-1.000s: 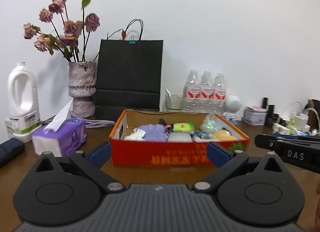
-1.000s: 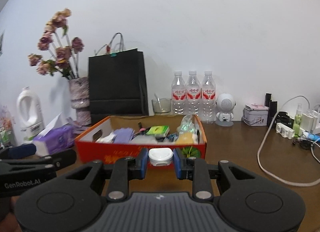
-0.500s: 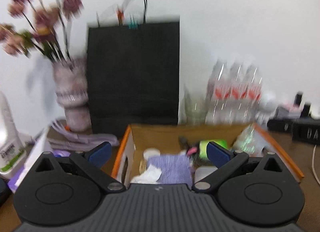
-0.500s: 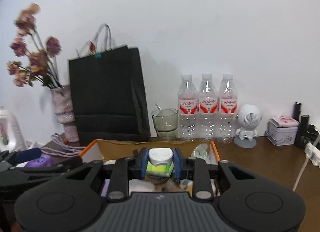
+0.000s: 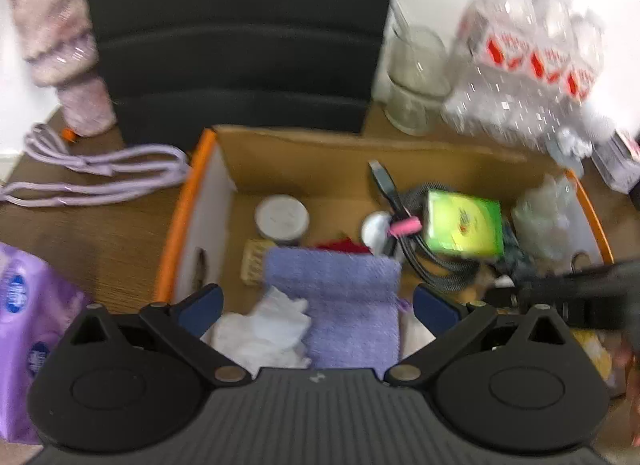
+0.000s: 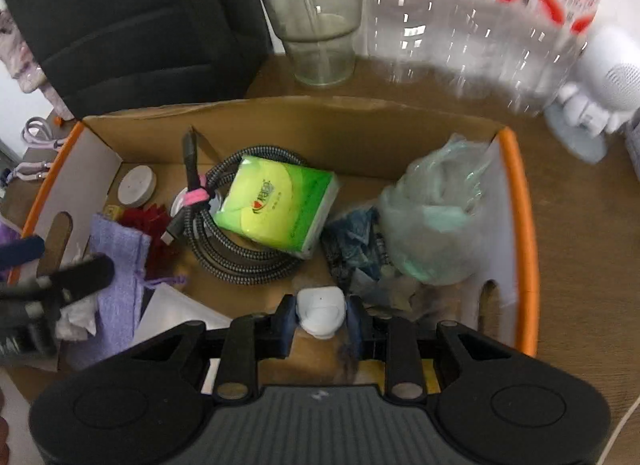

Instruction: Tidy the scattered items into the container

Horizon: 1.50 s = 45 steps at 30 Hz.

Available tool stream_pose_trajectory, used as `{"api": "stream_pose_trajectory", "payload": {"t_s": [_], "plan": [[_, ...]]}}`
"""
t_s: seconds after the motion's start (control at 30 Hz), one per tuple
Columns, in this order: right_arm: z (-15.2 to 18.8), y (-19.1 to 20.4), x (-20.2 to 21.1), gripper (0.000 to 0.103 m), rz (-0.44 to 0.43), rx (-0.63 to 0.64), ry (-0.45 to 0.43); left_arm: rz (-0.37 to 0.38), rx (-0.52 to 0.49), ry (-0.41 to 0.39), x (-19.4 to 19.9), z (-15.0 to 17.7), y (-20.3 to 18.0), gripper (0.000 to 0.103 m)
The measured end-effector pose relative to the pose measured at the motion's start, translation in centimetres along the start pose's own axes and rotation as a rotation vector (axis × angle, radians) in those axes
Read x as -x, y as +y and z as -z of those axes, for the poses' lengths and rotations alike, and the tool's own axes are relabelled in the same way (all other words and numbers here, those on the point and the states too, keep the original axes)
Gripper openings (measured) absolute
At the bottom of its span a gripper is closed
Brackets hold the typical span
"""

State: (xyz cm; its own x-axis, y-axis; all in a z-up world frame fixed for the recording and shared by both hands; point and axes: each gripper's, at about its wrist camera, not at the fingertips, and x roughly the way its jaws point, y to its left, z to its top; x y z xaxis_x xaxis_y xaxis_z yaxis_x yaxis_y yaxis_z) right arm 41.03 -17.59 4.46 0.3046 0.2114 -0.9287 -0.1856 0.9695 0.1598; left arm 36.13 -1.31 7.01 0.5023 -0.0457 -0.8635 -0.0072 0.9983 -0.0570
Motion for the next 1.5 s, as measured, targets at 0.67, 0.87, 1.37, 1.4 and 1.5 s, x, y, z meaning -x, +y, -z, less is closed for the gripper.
{"api": "stream_pose_trajectory", "payload": {"t_s": [0.67,0.87,1.37,1.4,1.5], "plan": [[3.4,1.4,12.5,0.089,0.012,-0.071,-0.091,-0.015,0.051,-0.091,11.3,1.8,-0.1,0.103],[8.3,2.8,16.6,0.092,0.003,0.040,-0.480,-0.032,0.035,-0.390,14.7,5.5,-0.4,0.103],[17.1,2.6,17.1,0.097,0.025,0.056,-0.748,-0.027,-0.086,-0.638,18.0,12.7,-2.2,0.103],[18.0,2.6,17.5,0.098,0.026,0.052,-0.755,-0.034,-0.090,-0.655,18.6,13.8,-2.3,0.103],[21.4,2.7,18.5,0.100,0.025,0.049,-0.788,-0.053,-0.086,-0.711,19.4,17.4,-2.3,0.103]]}}
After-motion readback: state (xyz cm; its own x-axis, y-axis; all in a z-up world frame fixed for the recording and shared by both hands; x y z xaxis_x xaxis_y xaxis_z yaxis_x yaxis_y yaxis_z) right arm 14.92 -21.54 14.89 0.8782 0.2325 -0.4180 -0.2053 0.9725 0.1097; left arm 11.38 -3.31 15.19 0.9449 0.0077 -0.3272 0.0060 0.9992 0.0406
